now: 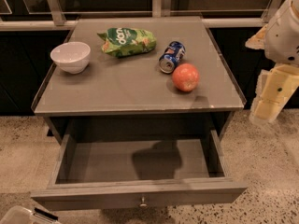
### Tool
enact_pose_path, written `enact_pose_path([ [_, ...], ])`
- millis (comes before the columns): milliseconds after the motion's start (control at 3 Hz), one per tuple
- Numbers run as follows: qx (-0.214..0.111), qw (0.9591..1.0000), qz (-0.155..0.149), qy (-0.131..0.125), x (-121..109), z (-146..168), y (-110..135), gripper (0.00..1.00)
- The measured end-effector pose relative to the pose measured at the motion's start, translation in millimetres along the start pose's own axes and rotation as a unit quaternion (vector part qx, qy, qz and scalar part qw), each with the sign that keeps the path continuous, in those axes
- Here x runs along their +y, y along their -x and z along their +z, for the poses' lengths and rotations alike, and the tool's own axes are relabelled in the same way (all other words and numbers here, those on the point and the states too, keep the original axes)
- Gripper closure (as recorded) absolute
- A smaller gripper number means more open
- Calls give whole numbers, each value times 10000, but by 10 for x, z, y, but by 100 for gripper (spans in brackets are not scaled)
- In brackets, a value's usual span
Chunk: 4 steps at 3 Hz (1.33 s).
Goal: Place apple into top drawer
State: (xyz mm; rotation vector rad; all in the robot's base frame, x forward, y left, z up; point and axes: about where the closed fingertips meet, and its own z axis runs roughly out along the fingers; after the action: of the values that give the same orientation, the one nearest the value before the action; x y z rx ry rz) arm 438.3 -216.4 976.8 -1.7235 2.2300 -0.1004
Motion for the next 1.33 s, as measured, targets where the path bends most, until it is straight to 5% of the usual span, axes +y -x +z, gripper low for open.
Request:
enact_pose_path([
  [1000,-548,9974,-386,-273,-572,295,527,0],
  [1333,-703,9965,-447,-86,-737,544,640,0],
])
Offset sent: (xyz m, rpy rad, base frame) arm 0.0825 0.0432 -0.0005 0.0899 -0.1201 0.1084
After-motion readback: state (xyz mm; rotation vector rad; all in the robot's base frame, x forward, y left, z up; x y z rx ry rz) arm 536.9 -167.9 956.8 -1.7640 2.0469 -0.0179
